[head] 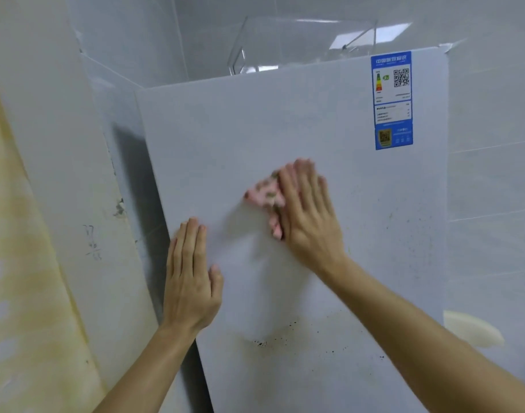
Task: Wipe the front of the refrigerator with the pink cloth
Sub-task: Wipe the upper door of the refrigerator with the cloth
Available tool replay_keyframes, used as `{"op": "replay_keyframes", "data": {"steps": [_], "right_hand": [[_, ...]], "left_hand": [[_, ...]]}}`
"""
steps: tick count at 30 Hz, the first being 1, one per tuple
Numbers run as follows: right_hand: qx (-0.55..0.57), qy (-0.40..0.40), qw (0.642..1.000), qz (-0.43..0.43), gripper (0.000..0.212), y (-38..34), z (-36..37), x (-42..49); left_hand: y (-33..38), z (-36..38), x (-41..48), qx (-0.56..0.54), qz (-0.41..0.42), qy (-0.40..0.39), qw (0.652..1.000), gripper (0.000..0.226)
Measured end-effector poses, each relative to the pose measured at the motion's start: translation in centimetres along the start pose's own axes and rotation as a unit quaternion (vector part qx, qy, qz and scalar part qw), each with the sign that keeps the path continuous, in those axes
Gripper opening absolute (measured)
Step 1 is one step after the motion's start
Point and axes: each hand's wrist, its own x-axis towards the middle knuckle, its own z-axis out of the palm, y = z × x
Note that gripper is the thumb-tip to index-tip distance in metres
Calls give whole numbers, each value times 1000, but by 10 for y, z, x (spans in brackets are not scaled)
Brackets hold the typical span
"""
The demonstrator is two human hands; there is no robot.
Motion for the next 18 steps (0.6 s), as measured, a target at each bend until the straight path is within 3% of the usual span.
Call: {"op": "replay_keyframes", "data": {"steps": [4,10,13,15,18], "right_hand": [[-7,28,998,52,57,-5,3,-4],[-15,-102,981,-164,55,5,5,-137],[-36,-128,965,-226,52,22,-4,-143],[-29,-112,972,-203,55,34,-10,-114],[-12,-28,997,-71,60,64,-22,-40]], "left_hand": [[12,7,6,-18,11,14,1000,74],[32,22,8,-33,24,7,999,79],[39,26,8,-23,31,1,999,74],[41,27,10,-19,32,-1,999,73],[44,26,14,-8,27,6,1000,72]]}}
